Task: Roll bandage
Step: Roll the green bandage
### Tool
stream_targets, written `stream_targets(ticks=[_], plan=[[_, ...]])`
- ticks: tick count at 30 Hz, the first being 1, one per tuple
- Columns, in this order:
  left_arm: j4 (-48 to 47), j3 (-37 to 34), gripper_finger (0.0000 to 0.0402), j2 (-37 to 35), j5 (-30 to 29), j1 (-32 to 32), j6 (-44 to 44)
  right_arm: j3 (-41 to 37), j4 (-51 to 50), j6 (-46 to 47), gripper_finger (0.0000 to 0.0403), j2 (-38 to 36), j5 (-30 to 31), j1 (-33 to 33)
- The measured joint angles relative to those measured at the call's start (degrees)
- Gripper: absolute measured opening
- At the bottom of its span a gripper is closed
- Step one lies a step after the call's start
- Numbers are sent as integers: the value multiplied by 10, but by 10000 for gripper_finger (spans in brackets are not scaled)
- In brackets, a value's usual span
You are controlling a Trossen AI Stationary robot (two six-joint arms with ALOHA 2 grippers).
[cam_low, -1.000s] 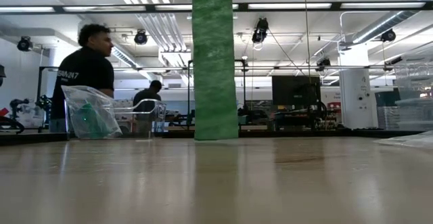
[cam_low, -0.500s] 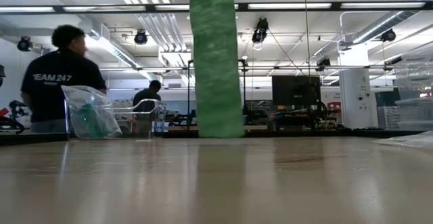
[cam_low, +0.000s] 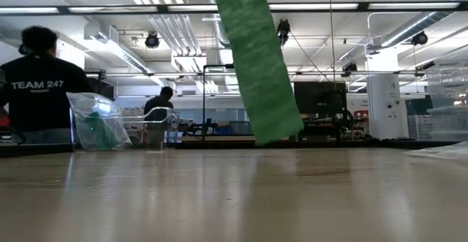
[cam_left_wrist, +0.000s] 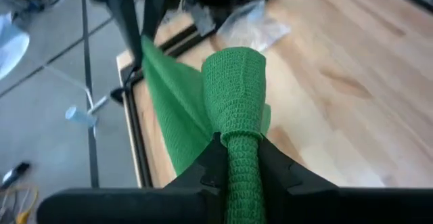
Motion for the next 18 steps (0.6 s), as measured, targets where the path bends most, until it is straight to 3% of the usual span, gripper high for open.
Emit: stream_targets(ticks=[5,8,11,14,18], plan=[[-23,0,33,-3,-50,0,0,-24,-31,12,0,-1,55,0],[-23,0,30,-3,-45,0,1,-48,-26,16,0,4,97,-5],[-4,0,32,-1,-29,0,1,-55,-15,26,4,11,98,-10],[-2,-1,34,0,-30,-1,-3,-36,-10,16,23,9,108,0],[31,-18,31,0,-53,0,-20,3,-4,35,78,-10,97,16]])
